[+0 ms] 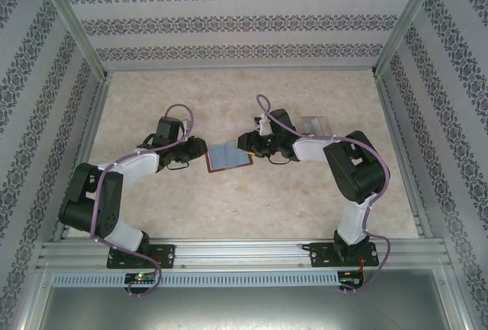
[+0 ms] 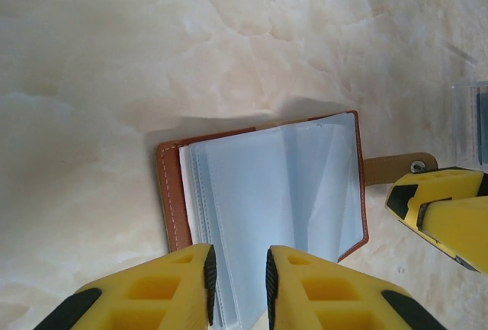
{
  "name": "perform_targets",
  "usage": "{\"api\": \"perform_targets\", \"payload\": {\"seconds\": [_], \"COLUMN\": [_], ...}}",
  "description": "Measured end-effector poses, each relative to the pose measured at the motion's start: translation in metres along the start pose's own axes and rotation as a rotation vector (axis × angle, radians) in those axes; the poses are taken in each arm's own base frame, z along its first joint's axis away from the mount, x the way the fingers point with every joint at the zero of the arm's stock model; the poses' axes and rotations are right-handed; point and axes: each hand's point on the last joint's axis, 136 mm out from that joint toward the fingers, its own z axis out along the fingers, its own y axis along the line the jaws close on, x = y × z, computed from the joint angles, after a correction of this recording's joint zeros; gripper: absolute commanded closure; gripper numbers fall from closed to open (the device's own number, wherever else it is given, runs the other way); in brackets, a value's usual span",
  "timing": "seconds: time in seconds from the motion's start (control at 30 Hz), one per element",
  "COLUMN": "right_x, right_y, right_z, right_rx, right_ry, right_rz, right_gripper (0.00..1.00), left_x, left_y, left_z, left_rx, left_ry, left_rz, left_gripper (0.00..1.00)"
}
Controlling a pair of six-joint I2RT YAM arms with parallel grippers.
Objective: Put the credit cards into the card holder
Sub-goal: Flip over the card slot in the card holder, then move the card holder to the center of the table.
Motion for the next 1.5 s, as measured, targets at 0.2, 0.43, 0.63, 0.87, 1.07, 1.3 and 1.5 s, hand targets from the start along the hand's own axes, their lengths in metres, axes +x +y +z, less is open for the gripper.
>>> {"api": "perform_targets", "payload": {"seconds": [0.2, 0.43, 0.63, 0.87, 1.07, 1.3, 1.5], "right_x": [0.003, 0.011, 0.016, 0.023, 0.024, 0.016, 0.014], "right_y": [-0.007, 0.008, 0.053, 0.035, -0.001, -0.017, -0.012], "right_z": [-0.003, -0.003, 0.019, 0.053, 0.051, 0.028, 0.011], "right_rx": [0.043, 0.067, 0.021, 0.071, 0.183, 0.254, 0.229], "right_ry": [0.002, 0.02, 0.042, 0.079, 0.07, 0.041, 0.037], "right_rz": [-0.015, -0.061, -0.138, -0.125, -0.099, -0.115, -0.092], "right_gripper": [0.58, 0.59, 0.61, 0.62, 0.62, 0.59, 0.59], "left_x": [-0.001, 0.007, 0.012, 0.016, 0.015, 0.015, 0.016], "left_y": [-0.002, -0.012, -0.005, 0.002, 0.001, 0.001, 0.0], "left_z": [0.008, 0.025, 0.043, 0.052, 0.052, 0.052, 0.052], "left_rx": [0.002, 0.029, 0.027, 0.019, 0.022, 0.022, 0.027], "left_ry": [0.017, 0.058, 0.086, 0.098, 0.095, 0.095, 0.099], "left_rz": [0.001, 0.018, 0.013, 0.003, 0.005, 0.005, 0.005], "left_gripper": [0.81, 0.97, 0.99, 1.0, 1.0, 0.99, 0.96]}}
